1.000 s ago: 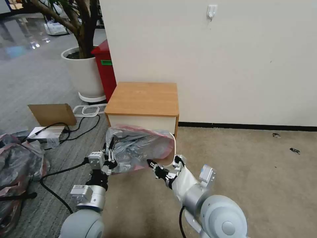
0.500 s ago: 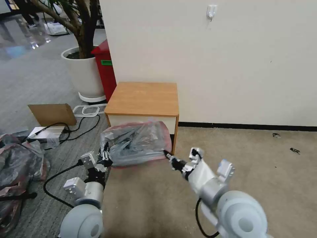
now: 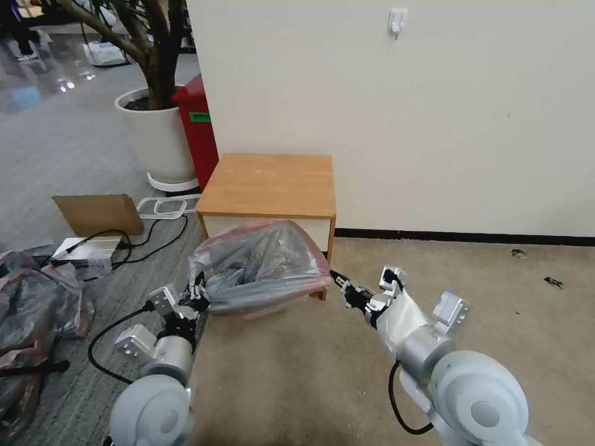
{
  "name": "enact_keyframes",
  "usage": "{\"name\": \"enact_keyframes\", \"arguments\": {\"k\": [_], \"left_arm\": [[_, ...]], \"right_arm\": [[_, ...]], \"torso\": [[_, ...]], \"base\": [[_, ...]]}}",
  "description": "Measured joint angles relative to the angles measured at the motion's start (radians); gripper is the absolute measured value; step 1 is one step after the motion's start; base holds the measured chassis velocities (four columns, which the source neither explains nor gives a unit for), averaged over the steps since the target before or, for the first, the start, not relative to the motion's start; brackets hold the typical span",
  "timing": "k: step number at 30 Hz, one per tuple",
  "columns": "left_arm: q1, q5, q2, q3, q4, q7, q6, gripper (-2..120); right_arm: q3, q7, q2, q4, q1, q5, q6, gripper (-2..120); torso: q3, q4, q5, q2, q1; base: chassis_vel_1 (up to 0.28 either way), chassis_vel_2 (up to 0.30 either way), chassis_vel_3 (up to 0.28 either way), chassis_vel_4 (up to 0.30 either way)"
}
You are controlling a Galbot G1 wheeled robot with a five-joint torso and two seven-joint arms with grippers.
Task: Pick up the garbage bag from the table and place it over the trash can.
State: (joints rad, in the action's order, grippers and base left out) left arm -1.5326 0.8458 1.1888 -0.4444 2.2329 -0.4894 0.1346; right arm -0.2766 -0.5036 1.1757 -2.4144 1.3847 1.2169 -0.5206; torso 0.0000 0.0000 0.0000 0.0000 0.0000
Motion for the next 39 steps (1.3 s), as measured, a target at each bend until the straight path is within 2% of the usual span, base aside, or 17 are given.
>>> {"name": "enact_keyframes", "arguments": {"k": [2, 4, 6, 7, 8, 9, 13, 14, 18, 19, 25, 28, 32, 34, 35, 37, 39], "left_arm": [[0.003, 0.000, 0.000, 0.001, -0.003, 0.000, 0.002, 7], [0.017, 0.000, 0.000, 0.012, -0.018, -0.010, 0.019, 7], [0.018, 0.000, 0.000, 0.014, -0.020, -0.013, 0.022, 7], [0.020, 0.000, 0.001, 0.022, -0.025, -0.019, 0.032, 7], [0.017, 0.001, 0.001, 0.046, -0.028, -0.031, 0.055, 7], [0.017, 0.001, 0.001, 0.046, -0.028, -0.031, 0.055, 7], [0.014, 0.014, 0.001, 0.067, -0.028, -0.043, 0.074, 7], [0.014, 0.014, 0.001, 0.067, -0.028, -0.043, 0.074, 7], [0.018, 0.028, -0.002, 0.076, -0.028, -0.048, 0.083, 7], [0.018, 0.028, -0.002, 0.076, -0.028, -0.048, 0.083, 7], [0.021, 0.034, 0.009, 0.084, -0.028, -0.048, 0.086, 7], [0.020, 0.034, 0.010, 0.088, -0.028, -0.048, 0.086, 7], [0.019, 0.033, 0.008, 0.089, -0.024, -0.047, 0.086, 7], [0.019, 0.033, 0.007, 0.089, -0.024, -0.046, 0.087, 7], [0.019, 0.033, 0.007, 0.089, -0.024, -0.046, 0.087, 7], [0.019, 0.033, 0.008, 0.089, -0.024, -0.044, 0.087, 7], [0.020, 0.033, 0.009, 0.090, -0.024, -0.044, 0.087, 7]], "right_arm": [[-0.003, 0.007, -0.001, -0.005, 0.005, -0.003, -0.003, 0], [-0.041, 0.064, -0.002, -0.032, 0.029, -0.042, -0.009, 10], [-0.049, 0.075, -0.002, -0.034, 0.032, -0.052, -0.009, 12], [-0.076, 0.118, -0.001, -0.036, 0.037, -0.095, -0.007, 18], [-0.110, 0.261, 0.021, 0.001, 0.024, -0.239, 0.039, 32], [-0.110, 0.261, 0.021, 0.001, 0.024, -0.239, 0.039, 32], [-0.062, 0.391, 0.094, 0.103, -0.024, -0.400, 0.115, 49], [-0.062, 0.391, 0.094, 0.103, -0.024, -0.400, 0.115, 49], [0.001, 0.443, 0.144, 0.208, -0.044, -0.580, 0.211, 68], [0.001, 0.443, 0.144, 0.208, -0.044, -0.580, 0.211, 68], [0.024, 0.454, 0.150, 0.239, -0.040, -0.619, 0.228, 92], [0.033, 0.449, 0.154, 0.253, -0.045, -0.626, 0.232, 91], [0.045, 0.440, 0.157, 0.265, -0.049, -0.634, 0.237, 80], [0.053, 0.438, 0.158, 0.274, -0.051, -0.639, 0.247, 68], [0.053, 0.438, 0.158, 0.274, -0.051, -0.639, 0.247, 68], [0.056, 0.438, 0.159, 0.277, -0.053, -0.640, 0.253, 58], [0.057, 0.438, 0.159, 0.278, -0.054, -0.640, 0.254, 54]], "torso": [[0.000, 0.0001, 0.0001, 0.000, 0.000], [0.000, -0.0001, 0.0000, 0.000, 0.000], [0.000, -0.0001, 0.0000, 0.000, 0.000], [0.000, -0.0001, 0.0000, 0.000, 0.000], [0.000, -0.0001, 0.0000, 0.000, 0.000], [0.000, -0.0001, 0.0000, 0.000, 0.000], [0.000, 0.0000, -0.0001, 0.000, 0.000], [0.000, 0.0000, -0.0001, 0.000, 0.000], [0.000, 0.0001, 0.0001, 0.000, 0.000], [0.000, 0.0001, 0.0001, 0.000, 0.000], [0.000, 0.0000, 0.0000, 0.000, 0.000], [0.000, 0.0000, 0.0000, 0.000, 0.000], [0.000, 0.0001, 0.0000, 0.000, 0.000], [0.000, 0.0000, 0.0000, 0.000, 0.000], [0.000, 0.0000, 0.0000, 0.000, 0.000], [0.000, 0.0000, 0.0000, 0.000, 0.000], [0.000, 0.0001, 0.0000, 0.000, 0.000]], "base": [[0.000, 0.000, 0.000, 0.000], [0.000, 0.000, 0.000, 0.000], [0.000, 0.000, 0.000, 0.000], [0.000, 0.000, 0.000, 0.000], [0.000, 0.000, 0.000, 0.000], [0.000, 0.000, 0.000, 0.000], [0.000, 0.000, 0.000, 0.000], [0.000, 0.000, 0.000, 0.000], [0.000, 0.000, 0.000, 0.000], [0.000, 0.000, 0.000, 0.000], [0.000, 0.000, 0.000, 0.000], [0.000, 0.000, 0.000, 0.000], [0.000, 0.000, 0.000, 0.000], [0.000, 0.000, 0.000, 0.000], [0.000, 0.000, 0.000, 0.000], [0.000, 0.000, 0.000, 0.000], [0.000, 0.000, 0.000, 0.000]]}}
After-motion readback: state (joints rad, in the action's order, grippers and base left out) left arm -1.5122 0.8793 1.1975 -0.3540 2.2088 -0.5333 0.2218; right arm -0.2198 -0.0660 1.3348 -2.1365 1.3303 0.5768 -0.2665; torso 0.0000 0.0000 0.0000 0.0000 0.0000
